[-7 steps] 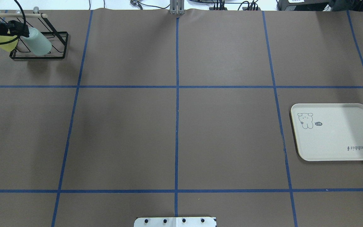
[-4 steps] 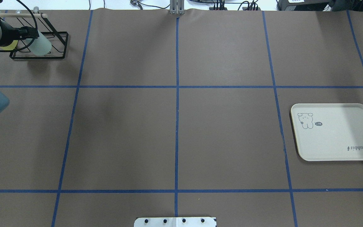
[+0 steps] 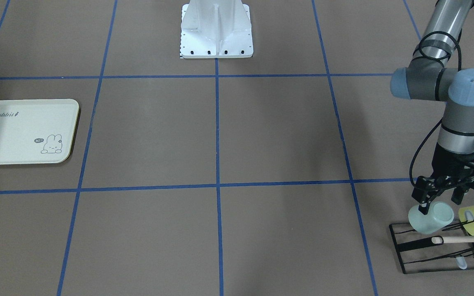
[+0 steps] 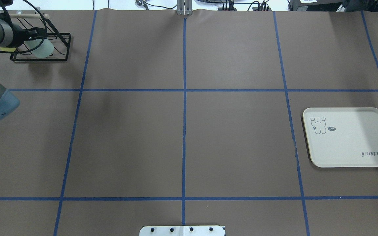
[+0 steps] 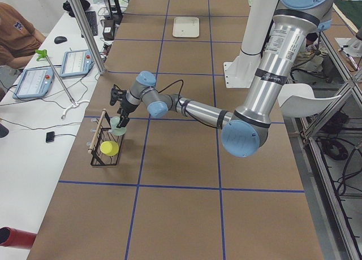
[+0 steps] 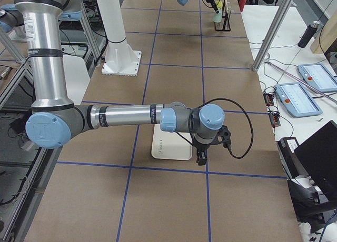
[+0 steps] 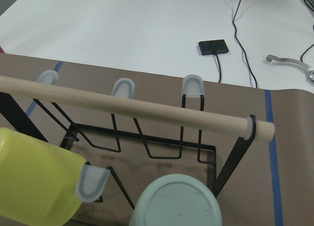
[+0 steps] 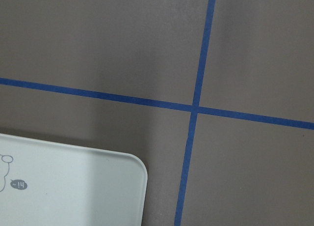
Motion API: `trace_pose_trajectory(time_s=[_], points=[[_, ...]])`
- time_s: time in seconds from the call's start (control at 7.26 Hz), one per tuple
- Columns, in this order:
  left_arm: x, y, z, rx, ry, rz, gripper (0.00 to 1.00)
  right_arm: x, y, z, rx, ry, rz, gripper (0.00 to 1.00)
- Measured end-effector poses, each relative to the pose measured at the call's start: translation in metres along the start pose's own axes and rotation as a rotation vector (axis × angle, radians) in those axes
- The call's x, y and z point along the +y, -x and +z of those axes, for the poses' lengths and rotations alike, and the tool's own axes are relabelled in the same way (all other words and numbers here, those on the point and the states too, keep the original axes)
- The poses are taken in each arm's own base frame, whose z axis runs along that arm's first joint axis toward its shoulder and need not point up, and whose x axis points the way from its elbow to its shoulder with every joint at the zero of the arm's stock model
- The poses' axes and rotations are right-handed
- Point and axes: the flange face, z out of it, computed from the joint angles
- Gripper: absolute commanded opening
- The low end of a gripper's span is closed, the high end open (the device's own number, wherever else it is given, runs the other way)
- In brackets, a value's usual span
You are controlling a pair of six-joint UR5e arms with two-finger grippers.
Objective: Left arm grabs green cup and hands to right arm on tray
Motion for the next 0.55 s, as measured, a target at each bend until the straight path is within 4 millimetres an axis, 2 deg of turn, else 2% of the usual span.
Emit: trace_pose_trajectory(time_s=[0.55], points=[[-0.0019, -0.0007, 0.0138, -0.027, -0.008, 0.008, 0.99, 0.0001, 0.0003, -0.0002, -0.001, -0.001, 0.000, 1.00]])
